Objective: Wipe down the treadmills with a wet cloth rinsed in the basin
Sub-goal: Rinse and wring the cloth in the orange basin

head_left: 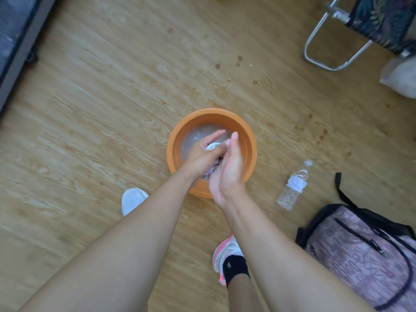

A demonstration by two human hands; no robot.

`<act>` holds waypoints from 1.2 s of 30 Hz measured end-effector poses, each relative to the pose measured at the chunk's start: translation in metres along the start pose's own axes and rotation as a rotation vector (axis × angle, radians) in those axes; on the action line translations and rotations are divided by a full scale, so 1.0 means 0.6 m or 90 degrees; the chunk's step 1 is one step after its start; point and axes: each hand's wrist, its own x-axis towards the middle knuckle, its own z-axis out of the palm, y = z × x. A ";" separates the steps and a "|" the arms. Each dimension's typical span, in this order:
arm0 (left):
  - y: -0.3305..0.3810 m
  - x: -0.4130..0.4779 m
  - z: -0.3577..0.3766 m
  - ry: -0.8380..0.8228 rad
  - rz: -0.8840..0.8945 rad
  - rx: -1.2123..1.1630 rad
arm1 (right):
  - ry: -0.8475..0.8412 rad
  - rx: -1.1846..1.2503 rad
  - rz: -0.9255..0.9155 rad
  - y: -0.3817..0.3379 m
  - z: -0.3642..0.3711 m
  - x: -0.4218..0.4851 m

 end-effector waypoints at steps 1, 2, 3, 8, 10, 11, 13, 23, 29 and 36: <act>0.000 -0.001 0.011 -0.011 0.019 0.014 | 0.027 0.040 -0.014 -0.005 -0.003 -0.002; -0.001 -0.003 0.022 -0.024 0.044 0.021 | 0.035 0.095 -0.023 -0.012 -0.008 -0.001; -0.002 -0.005 0.032 -0.031 0.069 0.027 | 0.034 0.145 -0.020 -0.018 -0.018 0.003; -0.009 0.007 0.019 0.164 0.100 0.083 | -0.040 0.106 0.055 -0.034 -0.048 -0.009; -0.019 0.017 0.003 0.247 0.076 -0.015 | -0.051 0.038 0.039 -0.020 -0.056 -0.022; -0.022 0.021 -0.002 0.287 0.058 -0.073 | -0.032 -0.016 0.012 -0.010 -0.064 -0.025; -0.024 0.021 -0.004 0.336 0.009 -0.165 | 0.038 -0.131 -0.045 0.005 -0.085 -0.025; -0.048 0.000 0.024 0.226 -0.167 -0.023 | 0.123 -0.065 0.003 0.034 -0.129 0.006; -0.046 -0.003 0.025 0.212 -0.067 -0.289 | 0.037 -0.125 0.030 0.037 -0.133 0.007; -0.034 -0.019 0.039 0.106 -0.062 -0.514 | 0.020 -0.298 0.018 0.009 -0.129 0.020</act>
